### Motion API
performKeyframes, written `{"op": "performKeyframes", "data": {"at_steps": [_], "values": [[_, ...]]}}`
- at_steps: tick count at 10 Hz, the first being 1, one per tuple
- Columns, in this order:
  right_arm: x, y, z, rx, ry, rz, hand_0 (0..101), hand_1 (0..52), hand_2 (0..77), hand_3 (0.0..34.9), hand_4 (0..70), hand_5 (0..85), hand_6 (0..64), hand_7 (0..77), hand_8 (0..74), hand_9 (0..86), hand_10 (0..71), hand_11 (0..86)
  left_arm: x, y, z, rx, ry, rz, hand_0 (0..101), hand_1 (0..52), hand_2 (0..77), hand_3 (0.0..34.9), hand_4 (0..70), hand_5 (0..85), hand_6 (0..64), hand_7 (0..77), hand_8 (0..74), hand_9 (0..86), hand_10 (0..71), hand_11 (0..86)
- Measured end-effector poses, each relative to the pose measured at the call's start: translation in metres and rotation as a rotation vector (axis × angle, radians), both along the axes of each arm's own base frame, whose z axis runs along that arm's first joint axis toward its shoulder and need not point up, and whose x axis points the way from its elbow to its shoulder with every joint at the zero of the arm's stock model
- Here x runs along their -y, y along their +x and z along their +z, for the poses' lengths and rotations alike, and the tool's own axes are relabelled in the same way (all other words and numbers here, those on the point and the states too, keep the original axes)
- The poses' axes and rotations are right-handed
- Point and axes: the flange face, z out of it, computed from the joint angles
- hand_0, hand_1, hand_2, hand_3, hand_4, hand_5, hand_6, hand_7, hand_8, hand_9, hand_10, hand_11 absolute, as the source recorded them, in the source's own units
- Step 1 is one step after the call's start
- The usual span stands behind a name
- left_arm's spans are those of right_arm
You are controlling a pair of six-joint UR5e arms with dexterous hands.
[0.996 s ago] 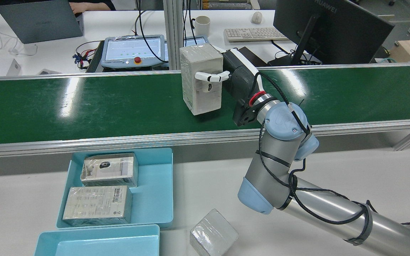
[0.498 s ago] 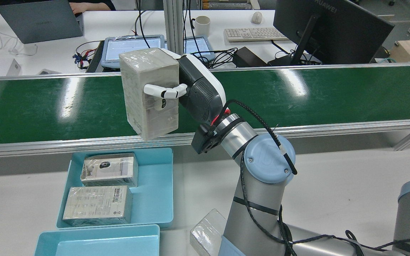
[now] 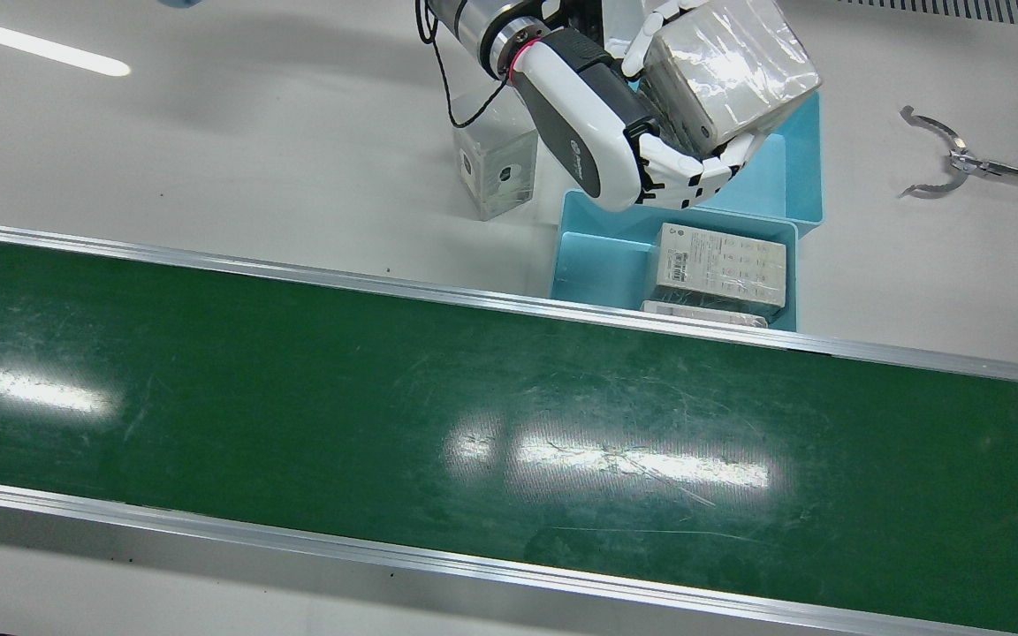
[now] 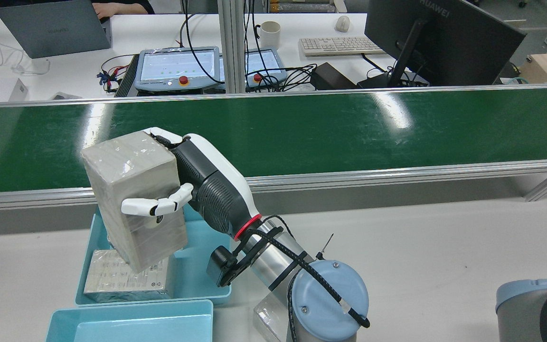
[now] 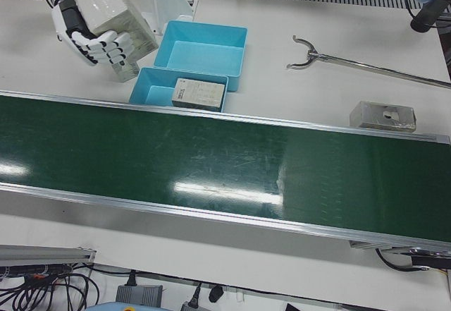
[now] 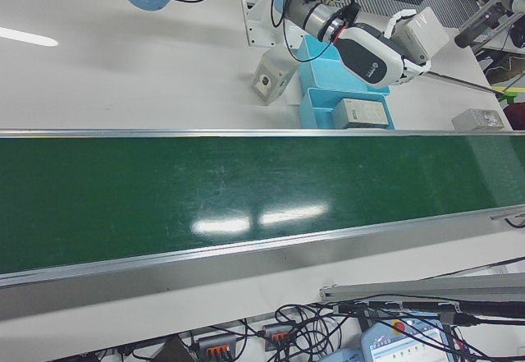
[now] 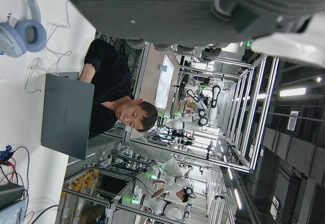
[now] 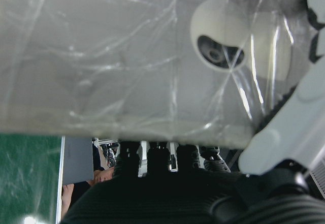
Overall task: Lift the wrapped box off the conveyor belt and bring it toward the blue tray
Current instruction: 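Lift the box off the belt and swing it toward the blue tray, then open the right hand fingers to release the box over the tray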
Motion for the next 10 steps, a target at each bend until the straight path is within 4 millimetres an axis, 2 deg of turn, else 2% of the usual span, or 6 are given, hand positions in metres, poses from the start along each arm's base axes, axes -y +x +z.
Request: {"op": "performKeyframes", "data": {"at_steps": [2,3,4,6,8,10], "values": [[-0.026,-0.018,-0.004,-0.016,0.018,-0.024,47,0.0,33.8,0.2,15.3,51.3,43.6,29.5,55.6,34.9,44.7,43.1,0.000,0.000,0.000,0.000,0.000,0.000,0,0.0,0.5,0.0,0.0,1.1,0.0,0.5,0.0,0.0,0.0,0.0],[-0.034,-0.024,-0.004,-0.022,0.022,-0.033,47,0.0,30.5,0.0,16.9,50.7,45.3,27.8,55.6,34.9,43.1,45.3,0.000,0.000,0.000,0.000,0.000,0.000,0,0.0,1.1,0.0,0.0,1.1,0.0,0.5,0.0,0.0,0.5,0.0],[-0.042,-0.029,-0.004,-0.026,0.024,-0.045,46,0.0,30.5,0.0,16.9,51.3,45.3,27.8,55.6,34.9,36.0,50.7,0.000,0.000,0.000,0.000,0.000,0.000,0,0.0,1.1,0.0,0.0,1.1,0.0,0.5,0.0,0.0,0.5,0.0],[-0.060,-0.042,-0.001,-0.044,0.029,-0.068,46,0.0,30.5,0.0,16.9,51.3,45.3,27.8,55.6,34.9,35.5,48.5,0.000,0.000,0.000,0.000,0.000,0.000,0,0.0,0.5,0.0,0.0,1.1,0.0,0.0,0.0,0.0,0.0,0.0],[-0.055,-0.039,-0.001,-0.044,0.029,-0.060,47,0.5,28.9,0.0,16.9,51.8,45.3,27.8,55.6,34.9,34.4,49.6,0.000,0.000,0.000,0.000,0.000,0.000,0,0.0,0.5,0.0,0.0,1.1,0.0,0.0,0.0,0.0,0.0,0.0],[-0.054,-0.039,-0.001,-0.044,0.028,-0.059,47,0.5,29.5,0.0,17.5,52.4,45.3,27.8,56.2,34.4,32.7,46.9,0.000,0.000,0.000,0.000,0.000,0.000,0,0.0,0.5,0.0,0.0,1.1,0.0,0.0,0.0,0.0,0.0,0.0]]}}
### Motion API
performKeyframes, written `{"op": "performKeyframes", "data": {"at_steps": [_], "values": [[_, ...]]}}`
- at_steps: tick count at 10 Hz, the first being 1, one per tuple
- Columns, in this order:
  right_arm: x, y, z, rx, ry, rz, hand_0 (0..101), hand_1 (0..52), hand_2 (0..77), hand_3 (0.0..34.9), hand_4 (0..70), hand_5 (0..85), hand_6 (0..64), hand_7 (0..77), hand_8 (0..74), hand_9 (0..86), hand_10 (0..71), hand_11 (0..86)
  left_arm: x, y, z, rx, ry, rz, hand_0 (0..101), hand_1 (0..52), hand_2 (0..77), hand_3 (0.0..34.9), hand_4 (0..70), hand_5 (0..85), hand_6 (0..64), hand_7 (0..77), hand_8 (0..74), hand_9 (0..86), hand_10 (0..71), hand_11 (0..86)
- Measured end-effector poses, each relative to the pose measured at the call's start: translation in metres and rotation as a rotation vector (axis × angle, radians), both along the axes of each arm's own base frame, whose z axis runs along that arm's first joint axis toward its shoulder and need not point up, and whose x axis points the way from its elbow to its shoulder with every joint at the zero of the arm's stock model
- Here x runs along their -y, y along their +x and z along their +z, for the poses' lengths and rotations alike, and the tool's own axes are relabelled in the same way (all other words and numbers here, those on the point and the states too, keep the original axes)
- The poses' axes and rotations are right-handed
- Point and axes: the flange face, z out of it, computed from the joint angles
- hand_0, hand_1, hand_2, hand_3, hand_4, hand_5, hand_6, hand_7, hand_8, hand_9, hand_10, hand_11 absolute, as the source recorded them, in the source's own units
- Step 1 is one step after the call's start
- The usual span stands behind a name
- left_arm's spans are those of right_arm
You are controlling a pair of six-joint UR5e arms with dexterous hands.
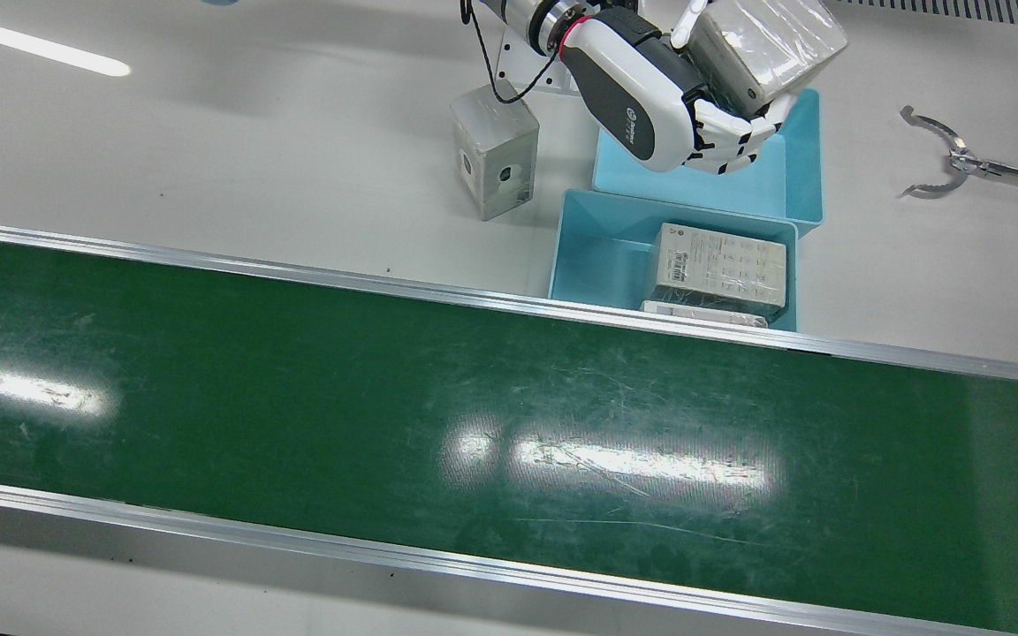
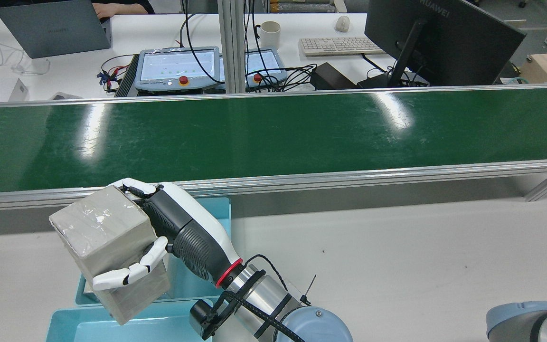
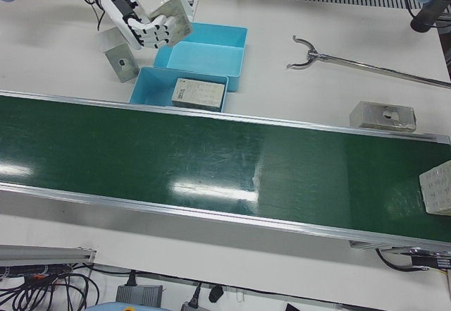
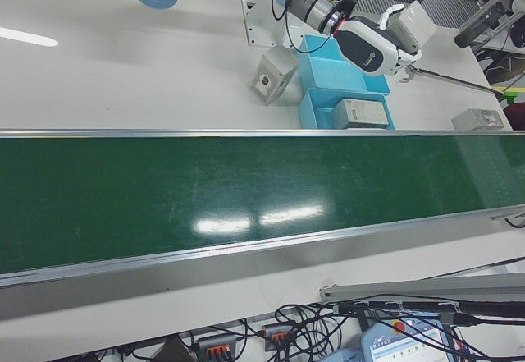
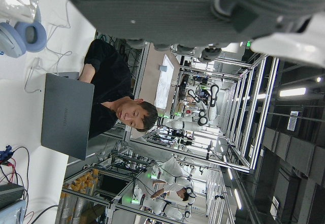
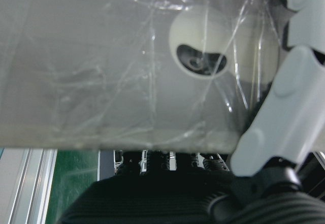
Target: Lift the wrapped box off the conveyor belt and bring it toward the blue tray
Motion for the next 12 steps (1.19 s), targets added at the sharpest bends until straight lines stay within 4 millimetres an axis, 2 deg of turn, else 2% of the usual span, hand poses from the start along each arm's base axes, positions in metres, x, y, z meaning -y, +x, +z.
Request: {"op": "performKeyframes", "data": {"at_steps": [1,2,3,4,5,6,7,8,9,10,11,12], "values": [[0.0000,0.0000,0.0000,0.000,0.000,0.000,47,1.1,27.3,0.0,17.5,52.4,45.3,27.8,41.5,43.1,14.7,31.1,0.0000,0.0000,0.0000,0.000,0.000,0.000,0,0.0,1.1,0.0,0.0,1.1,0.0,0.0,0.0,0.0,0.5,0.0],[0.0001,0.0001,0.0000,0.000,0.000,0.000,47,1.6,25.6,0.0,17.5,52.4,44.7,27.8,41.5,43.1,14.7,31.1,0.0000,0.0000,0.0000,0.000,0.000,0.000,0,0.0,1.1,0.0,0.0,1.1,0.0,0.0,0.0,0.0,0.0,0.0],[0.0001,0.0001,0.0000,0.000,0.000,0.000,47,1.6,25.6,0.0,17.5,52.4,44.7,27.8,34.9,43.1,4.4,21.3,0.0000,0.0000,0.0000,0.000,0.000,0.000,0,0.0,1.1,0.0,0.0,1.1,0.0,0.0,0.0,0.0,0.0,0.0],[0.0001,0.0001,0.0000,0.000,0.000,0.000,48,4.9,22.4,0.0,17.5,52.4,39.8,30.0,25.1,34.4,3.3,7.1,0.0000,0.0000,0.0000,0.000,0.000,0.000,0,0.0,1.1,0.0,0.0,1.1,0.0,0.0,0.0,0.0,0.0,0.0],[0.0001,0.0001,0.0000,0.000,0.000,0.000,48,6.5,21.8,0.0,16.4,51.8,34.9,32.2,15.3,26.2,4.9,7.6,0.0000,0.0000,0.0000,0.000,0.000,0.000,0,0.0,1.1,0.0,0.0,1.1,0.0,0.0,0.0,0.0,0.0,0.0],[0.0001,0.0001,0.0000,0.000,0.000,0.000,48,9.8,21.3,0.0,11.5,51.8,28.9,32.7,2.7,18.0,1.1,8.2,0.0000,0.0000,0.0000,0.000,0.000,0.000,0,0.0,1.1,0.0,0.0,1.1,0.0,0.0,0.0,0.0,0.5,0.0],[0.0001,0.0001,0.0000,0.000,0.000,0.000,48,16.9,20.2,4.1,8.2,45.8,20.2,24.0,0.0,3.3,3.8,8.2,0.0000,0.0000,0.0000,0.000,0.000,0.000,0,0.0,0.5,0.0,0.0,1.1,0.0,0.0,0.0,0.0,0.5,0.0],[0.0001,0.0001,0.0000,0.000,0.000,0.000,48,16.9,20.2,4.1,8.2,45.8,20.2,24.0,0.0,3.3,3.8,8.2,0.0000,0.0000,0.0000,0.000,0.000,0.000,0,0.0,1.1,0.0,0.0,1.1,0.0,0.0,0.0,0.0,0.5,0.0],[0.0001,0.0001,0.0000,0.000,0.000,0.000,48,18.0,24.0,8.3,8.7,18.0,15.3,24.0,2.2,4.9,3.8,8.2,0.0000,0.0000,0.0000,0.000,0.000,0.000,0,0.0,0.5,0.0,0.0,1.1,0.0,0.0,0.0,0.0,0.0,0.0],[0.0001,0.0001,0.0000,0.000,0.000,0.000,48,18.0,24.0,8.3,8.7,18.0,15.3,24.0,2.2,5.4,3.8,8.2,0.0000,0.0000,0.0000,0.000,0.000,0.000,0,0.0,0.5,0.0,0.0,1.1,0.0,0.0,0.0,0.0,0.0,0.0],[0.0001,0.0001,0.0000,0.000,0.000,0.000,50,19.6,22.4,11.2,6.5,16.4,12.0,17.5,2.2,4.4,3.8,8.2,0.0000,0.0000,0.0000,0.000,0.000,0.000,0,0.0,0.5,0.0,0.0,1.1,0.0,0.0,0.0,0.0,0.0,0.0],[0.0001,0.0001,0.0000,0.000,0.000,0.000,50,19.6,22.4,11.2,6.5,16.4,12.0,17.5,0.5,2.2,2.7,6.5,0.0000,0.0000,0.0000,0.000,0.000,0.000,0,0.0,1.1,0.0,0.0,1.1,0.0,0.5,0.0,0.0,0.0,0.0]]}}
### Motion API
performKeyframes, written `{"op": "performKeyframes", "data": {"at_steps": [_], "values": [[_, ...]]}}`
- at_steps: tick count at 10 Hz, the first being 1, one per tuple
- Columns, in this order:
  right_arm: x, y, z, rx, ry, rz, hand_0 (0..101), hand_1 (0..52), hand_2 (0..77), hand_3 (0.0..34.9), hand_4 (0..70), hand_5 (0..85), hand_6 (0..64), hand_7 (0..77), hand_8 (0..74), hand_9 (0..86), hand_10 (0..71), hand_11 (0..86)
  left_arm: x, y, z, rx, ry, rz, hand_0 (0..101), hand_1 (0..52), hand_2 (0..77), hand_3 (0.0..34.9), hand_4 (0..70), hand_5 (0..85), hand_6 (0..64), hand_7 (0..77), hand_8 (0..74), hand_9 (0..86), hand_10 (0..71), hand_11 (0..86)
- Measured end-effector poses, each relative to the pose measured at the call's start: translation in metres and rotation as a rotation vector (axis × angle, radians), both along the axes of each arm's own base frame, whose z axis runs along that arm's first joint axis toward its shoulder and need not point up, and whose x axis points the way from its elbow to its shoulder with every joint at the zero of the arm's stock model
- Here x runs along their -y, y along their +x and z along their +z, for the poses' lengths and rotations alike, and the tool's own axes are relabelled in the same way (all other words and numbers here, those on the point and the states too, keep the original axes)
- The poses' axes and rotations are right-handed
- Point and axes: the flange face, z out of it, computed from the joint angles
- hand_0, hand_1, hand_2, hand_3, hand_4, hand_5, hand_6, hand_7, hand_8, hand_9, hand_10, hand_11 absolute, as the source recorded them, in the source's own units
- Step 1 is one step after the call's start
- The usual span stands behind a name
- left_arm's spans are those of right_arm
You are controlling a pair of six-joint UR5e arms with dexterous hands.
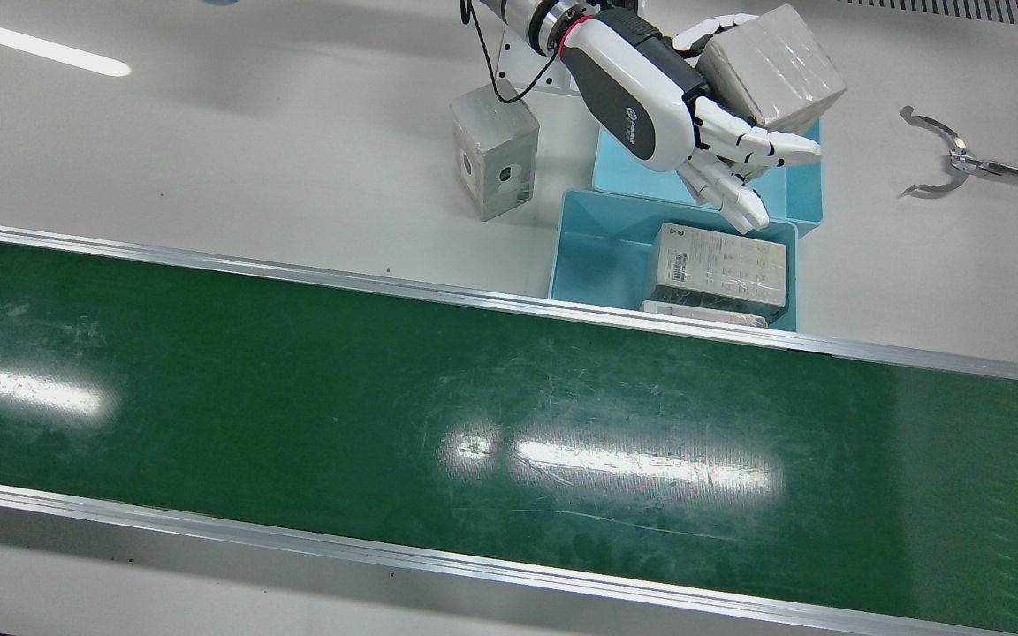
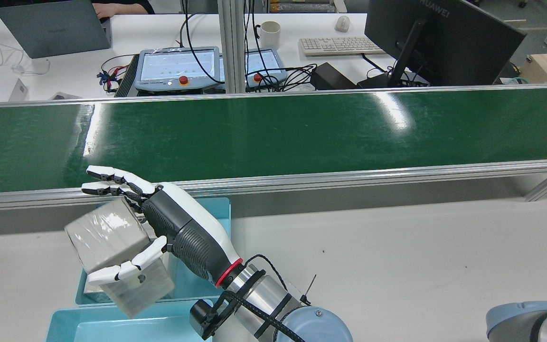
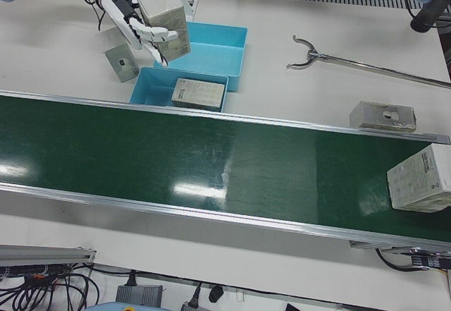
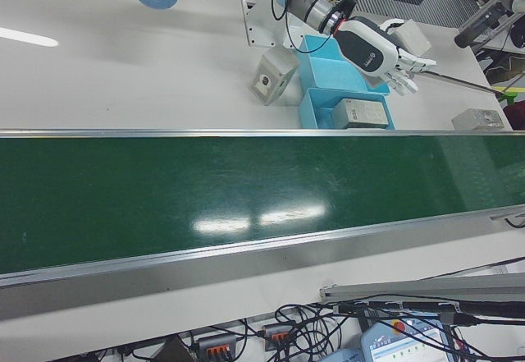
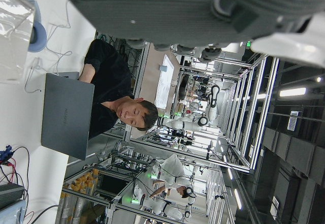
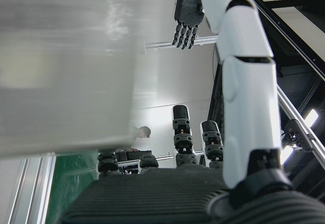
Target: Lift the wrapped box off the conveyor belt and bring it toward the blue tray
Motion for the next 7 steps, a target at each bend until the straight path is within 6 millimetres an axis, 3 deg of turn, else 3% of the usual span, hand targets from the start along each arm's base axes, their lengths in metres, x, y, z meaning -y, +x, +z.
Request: {"op": "performKeyframes", "data": {"at_steps": [1,2,7], "values": [[0.0000,0.0000,0.0000,0.000,0.000,0.000,50,19.6,22.4,11.2,6.5,16.4,12.0,17.5,0.5,2.2,2.7,6.5,0.0000,0.0000,0.0000,0.000,0.000,0.000,0,0.0,0.5,0.0,0.0,1.1,0.0,0.5,0.0,0.0,0.0,0.0],[0.0000,0.0000,0.0000,0.000,0.000,0.000,50,18.5,20.2,18.6,6.0,15.8,9.8,16.4,0.5,2.2,3.3,6.0,0.0000,0.0000,0.0000,0.000,0.000,0.000,0,0.0,0.5,0.0,0.0,1.1,0.0,0.0,0.0,0.0,0.0,0.0],[0.0000,0.0000,0.0000,0.000,0.000,0.000,50,18.5,20.7,18.6,6.0,16.4,9.8,16.9,0.5,2.2,3.3,6.0,0.0000,0.0000,0.0000,0.000,0.000,0.000,0,0.0,0.5,0.0,0.0,1.1,0.0,0.0,0.0,0.0,0.0,0.0]]}}
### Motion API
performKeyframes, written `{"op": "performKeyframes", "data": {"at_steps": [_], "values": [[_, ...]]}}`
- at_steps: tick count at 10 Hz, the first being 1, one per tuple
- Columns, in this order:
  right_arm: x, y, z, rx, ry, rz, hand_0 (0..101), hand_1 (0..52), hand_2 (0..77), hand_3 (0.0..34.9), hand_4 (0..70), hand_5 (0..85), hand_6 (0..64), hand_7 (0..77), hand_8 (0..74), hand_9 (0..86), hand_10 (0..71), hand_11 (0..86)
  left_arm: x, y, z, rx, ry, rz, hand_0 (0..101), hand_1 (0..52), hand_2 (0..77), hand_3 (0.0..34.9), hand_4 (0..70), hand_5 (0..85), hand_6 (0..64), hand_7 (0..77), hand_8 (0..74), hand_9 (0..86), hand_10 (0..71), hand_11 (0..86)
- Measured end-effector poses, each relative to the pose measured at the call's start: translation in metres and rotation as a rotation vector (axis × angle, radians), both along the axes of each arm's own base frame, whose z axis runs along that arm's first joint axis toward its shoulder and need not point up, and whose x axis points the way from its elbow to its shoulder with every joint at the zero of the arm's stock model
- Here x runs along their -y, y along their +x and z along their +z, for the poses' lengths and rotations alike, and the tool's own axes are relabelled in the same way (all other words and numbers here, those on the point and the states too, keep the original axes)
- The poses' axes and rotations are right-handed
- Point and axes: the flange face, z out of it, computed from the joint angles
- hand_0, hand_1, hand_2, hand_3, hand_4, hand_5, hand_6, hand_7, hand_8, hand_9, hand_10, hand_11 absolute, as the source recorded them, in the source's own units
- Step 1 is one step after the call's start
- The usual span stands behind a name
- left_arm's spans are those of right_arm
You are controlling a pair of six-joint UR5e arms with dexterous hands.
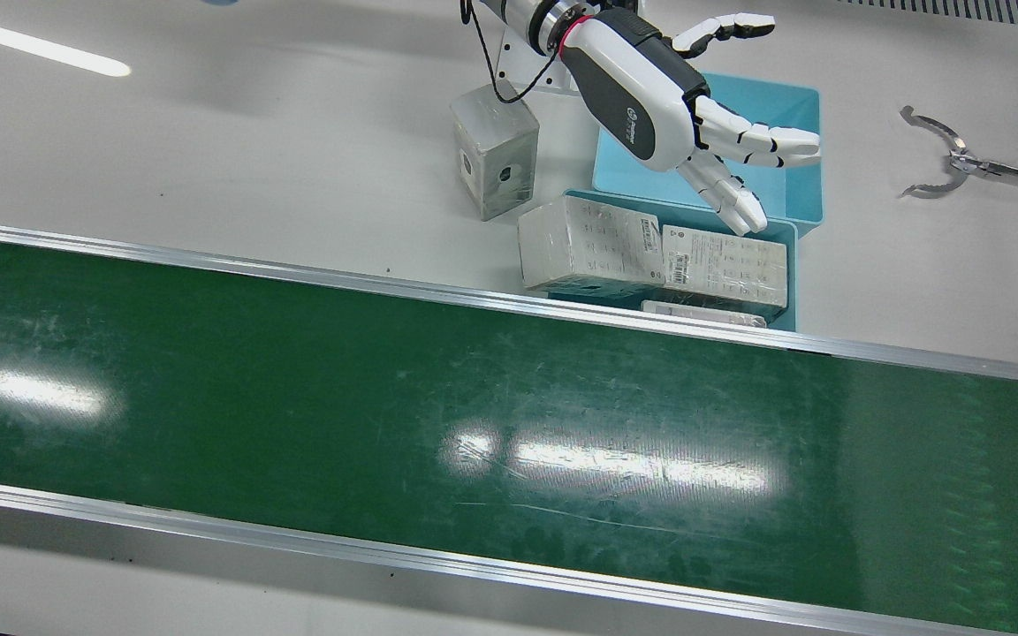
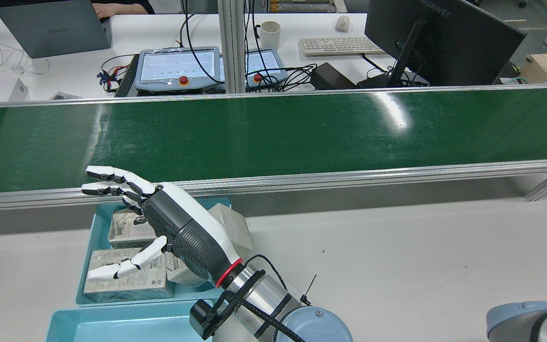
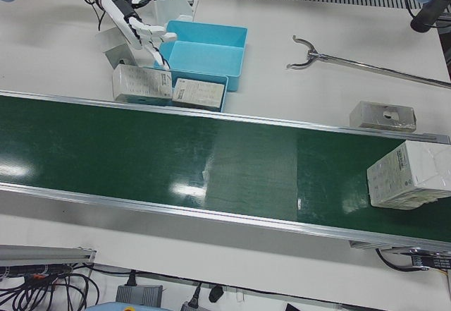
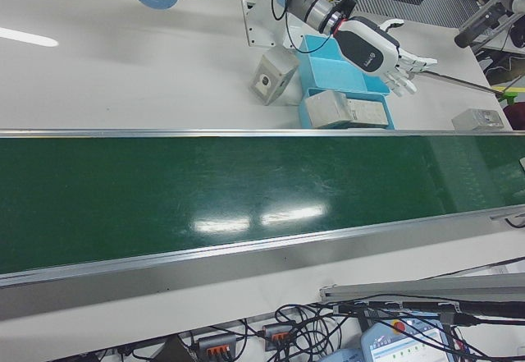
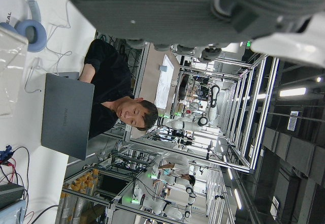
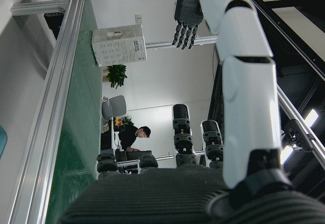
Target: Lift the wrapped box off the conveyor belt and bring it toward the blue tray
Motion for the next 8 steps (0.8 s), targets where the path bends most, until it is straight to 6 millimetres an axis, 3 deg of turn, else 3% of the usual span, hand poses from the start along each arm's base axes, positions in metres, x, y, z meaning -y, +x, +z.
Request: {"op": "performKeyframes", "data": {"at_steps": [6,8], "values": [[0.0000,0.0000,0.0000,0.000,0.000,0.000,50,18.5,20.7,17.3,6.0,19.6,10.4,18.0,2.2,2.2,3.3,6.0,0.0000,0.0000,0.0000,0.000,0.000,0.000,0,0.0,0.5,0.0,0.0,1.1,0.0,0.0,0.0,0.0,0.5,0.0],[0.0000,0.0000,0.0000,0.000,0.000,0.000,50,18.5,20.7,15.3,6.5,20.7,10.9,19.1,2.2,3.8,3.3,7.1,0.0000,0.0000,0.0000,0.000,0.000,0.000,0,0.0,0.5,0.0,0.0,1.1,0.0,0.0,0.0,0.0,0.0,0.0]]}}
